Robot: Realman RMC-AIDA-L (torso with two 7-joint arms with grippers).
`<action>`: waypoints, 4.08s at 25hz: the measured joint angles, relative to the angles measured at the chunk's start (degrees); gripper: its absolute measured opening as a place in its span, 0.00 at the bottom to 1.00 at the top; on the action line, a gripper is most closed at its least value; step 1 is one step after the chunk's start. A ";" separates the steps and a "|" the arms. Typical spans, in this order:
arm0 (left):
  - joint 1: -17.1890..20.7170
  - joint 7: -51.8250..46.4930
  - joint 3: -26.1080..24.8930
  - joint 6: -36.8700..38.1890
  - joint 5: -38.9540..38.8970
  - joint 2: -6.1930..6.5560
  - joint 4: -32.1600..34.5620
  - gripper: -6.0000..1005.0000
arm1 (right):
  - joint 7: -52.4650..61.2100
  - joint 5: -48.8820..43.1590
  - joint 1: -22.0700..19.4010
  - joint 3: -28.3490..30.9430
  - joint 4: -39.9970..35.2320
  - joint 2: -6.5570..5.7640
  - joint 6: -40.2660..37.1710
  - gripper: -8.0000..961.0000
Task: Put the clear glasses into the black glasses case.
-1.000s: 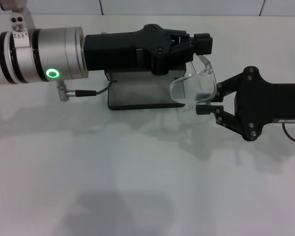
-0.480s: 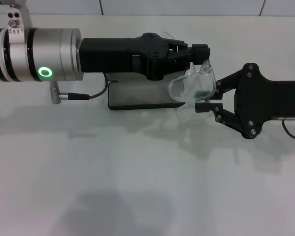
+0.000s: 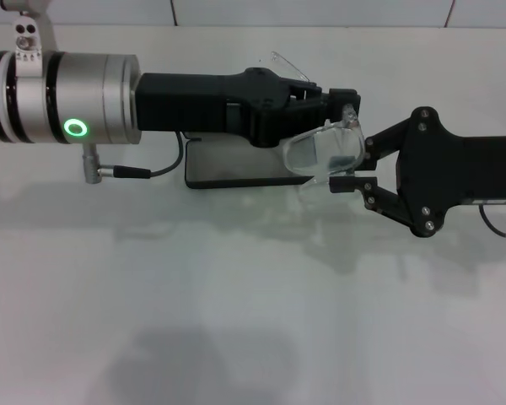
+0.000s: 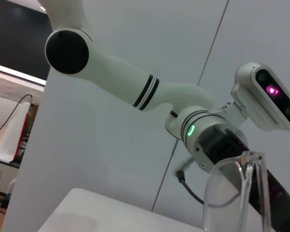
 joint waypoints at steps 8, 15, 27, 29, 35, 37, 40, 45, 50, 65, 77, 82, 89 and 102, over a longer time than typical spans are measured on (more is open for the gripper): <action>-0.04 -0.54 -0.51 0.89 -0.02 0.30 -0.19 0.09 | -0.01 -0.01 0.34 -0.11 -0.09 0.04 0.20 0.10; 1.77 1.35 -8.06 0.90 -0.85 -0.85 -0.18 0.09 | -0.16 -0.07 0.16 -0.42 -0.08 0.04 0.05 0.10; 6.98 22.41 -13.76 0.31 -13.66 -1.92 -9.32 0.09 | -4.84 16.00 -4.82 -2.52 0.41 0.09 -7.54 0.10; 6.91 24.35 -13.86 -0.10 -13.90 -1.81 -10.97 0.09 | -5.51 18.35 -5.01 -2.52 0.61 0.13 -11.38 0.10; 6.39 26.35 -12.62 -0.52 -13.30 -1.87 -11.61 0.09 | -5.12 20.87 -3.42 -6.00 0.68 0.07 -15.64 0.10; 6.09 26.77 -11.54 -0.43 -13.28 -1.94 -11.61 0.09 | -5.12 20.87 -2.81 -7.52 0.71 0.11 -15.09 0.10; 5.87 27.53 -9.55 0.11 -13.28 -1.97 -11.37 0.09 | -5.12 20.87 -2.01 -9.76 0.77 0.15 -13.26 0.10; 5.78 29.64 -6.72 1.97 -13.29 -1.91 -10.98 0.09 | -5.12 20.89 -1.79 -10.91 0.85 0.24 -11.83 0.10; 5.79 30.06 -6.38 3.48 -13.29 -1.82 -10.93 0.09 | -5.12 20.91 -1.71 -11.11 1.59 0.20 -11.07 0.10; 5.20 29.58 -5.80 9.21 -13.52 -1.91 -10.13 0.09 | -4.55 20.89 -0.98 -11.20 2.91 0.09 -9.50 0.10; 5.16 27.24 -3.11 10.78 -14.36 -2.02 -6.85 0.09 | -2.39 20.90 -0.07 -12.31 3.04 0.22 -6.69 0.10; 5.14 27.17 -2.05 10.72 -14.51 -2.07 -6.40 0.09 | -2.37 20.91 0.42 -12.72 3.08 0.16 -6.63 0.10; 4.95 26.56 -2.01 10.72 -14.41 -2.09 -5.71 0.09 | -2.25 20.91 0.50 -12.72 3.08 0.13 -4.97 0.10; 4.51 25.81 -2.02 10.74 -14.50 -1.93 -5.61 0.09 | 0.66 20.91 1.37 -12.54 3.06 -0.05 -2.99 0.10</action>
